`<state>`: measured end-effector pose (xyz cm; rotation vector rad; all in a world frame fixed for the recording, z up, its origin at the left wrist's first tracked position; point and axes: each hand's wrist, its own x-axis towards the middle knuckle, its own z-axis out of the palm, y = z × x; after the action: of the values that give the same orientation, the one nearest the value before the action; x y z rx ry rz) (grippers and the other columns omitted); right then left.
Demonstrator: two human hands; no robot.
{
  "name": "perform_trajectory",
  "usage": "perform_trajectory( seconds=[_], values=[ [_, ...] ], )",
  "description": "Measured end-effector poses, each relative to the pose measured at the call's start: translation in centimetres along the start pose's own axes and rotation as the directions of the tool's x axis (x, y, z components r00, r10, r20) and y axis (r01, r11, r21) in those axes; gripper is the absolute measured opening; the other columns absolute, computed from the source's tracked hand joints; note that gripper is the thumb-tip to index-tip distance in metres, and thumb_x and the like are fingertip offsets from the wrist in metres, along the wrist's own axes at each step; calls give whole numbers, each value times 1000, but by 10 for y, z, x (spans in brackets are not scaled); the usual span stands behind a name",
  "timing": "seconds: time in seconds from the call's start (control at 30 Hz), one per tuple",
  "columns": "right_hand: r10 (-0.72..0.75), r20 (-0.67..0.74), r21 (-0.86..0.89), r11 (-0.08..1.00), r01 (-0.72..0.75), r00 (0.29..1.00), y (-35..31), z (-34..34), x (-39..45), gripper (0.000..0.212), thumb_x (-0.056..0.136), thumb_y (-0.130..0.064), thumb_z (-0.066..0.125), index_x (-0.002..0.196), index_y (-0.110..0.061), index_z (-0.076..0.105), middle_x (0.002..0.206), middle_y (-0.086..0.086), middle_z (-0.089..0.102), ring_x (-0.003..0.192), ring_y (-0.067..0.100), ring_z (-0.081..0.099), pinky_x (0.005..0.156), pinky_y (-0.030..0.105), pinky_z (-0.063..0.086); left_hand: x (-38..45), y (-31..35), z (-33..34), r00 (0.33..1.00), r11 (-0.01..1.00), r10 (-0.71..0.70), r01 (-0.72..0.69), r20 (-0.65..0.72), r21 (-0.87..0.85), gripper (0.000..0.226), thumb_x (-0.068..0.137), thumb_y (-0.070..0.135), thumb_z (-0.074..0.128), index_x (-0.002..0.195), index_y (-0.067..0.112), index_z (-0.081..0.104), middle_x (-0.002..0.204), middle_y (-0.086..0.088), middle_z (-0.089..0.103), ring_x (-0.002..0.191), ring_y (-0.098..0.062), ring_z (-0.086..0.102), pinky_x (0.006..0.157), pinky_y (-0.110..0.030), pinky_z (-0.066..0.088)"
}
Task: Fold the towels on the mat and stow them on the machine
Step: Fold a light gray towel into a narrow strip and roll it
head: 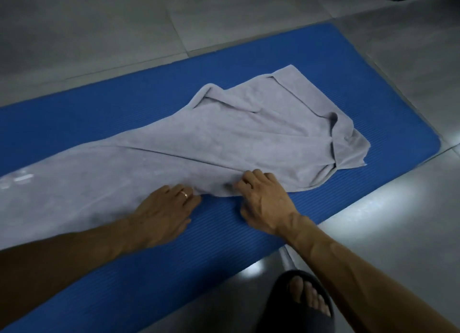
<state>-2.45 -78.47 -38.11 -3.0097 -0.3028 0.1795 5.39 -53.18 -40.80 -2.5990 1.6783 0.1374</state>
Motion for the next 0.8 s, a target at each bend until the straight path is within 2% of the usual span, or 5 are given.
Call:
perform_trajectory(
  seconds=[0.3, 0.43, 0.53, 0.67, 0.8],
  values=[
    [4, 87, 67, 998, -10, 996, -35, 22, 47, 35, 89, -27, 62, 123, -18, 61, 118, 6, 58, 111, 28, 51, 87, 39, 38, -26, -25, 13, 892, 888, -451, 445, -25, -118, 34, 94, 38, 49, 117, 15, 59, 115, -9, 58, 102, -28, 56, 83, -39, 45],
    [115, 151, 148, 979, -138, 982, -45, 12, 59, 34, 93, -18, 47, 125, -21, 61, 123, 2, 61, 116, 24, 52, 95, 38, 38, -25, -35, 5, 891, 854, -453, 425, -26, -300, 27, 92, 13, 51, 119, 17, 54, 112, -4, 62, 102, -25, 56, 85, -36, 42],
    [134, 249, 254, 947, -198, 959, -49, -3, 50, 25, 88, -20, 49, 102, -17, 69, 115, 6, 69, 106, 29, 61, 92, 37, 47, -40, -36, -13, 906, 658, -407, 377, 114, -652, 20, 92, 10, 50, 106, 18, 61, 89, 7, 64, 81, -11, 58, 76, -29, 45],
    [8, 604, 80, 994, -72, 797, -68, -20, 32, 15, 87, -33, 54, 82, -22, 64, 92, -2, 66, 95, 23, 63, 75, 24, 45, -78, -21, -17, 916, 642, -218, 395, 337, -657, 15, 92, 32, 58, 104, 26, 65, 90, 17, 62, 82, 2, 54, 81, -22, 46],
    [7, 479, 100, 993, -62, 878, -91, -27, 89, 22, 90, -37, 53, 83, -20, 67, 92, 0, 68, 88, 21, 62, 77, 27, 47, -107, -24, -10, 859, 664, -505, 452, 89, -596, 32, 89, 38, 44, 110, 23, 63, 104, 9, 63, 100, -9, 57, 88, -31, 48]
  ],
)
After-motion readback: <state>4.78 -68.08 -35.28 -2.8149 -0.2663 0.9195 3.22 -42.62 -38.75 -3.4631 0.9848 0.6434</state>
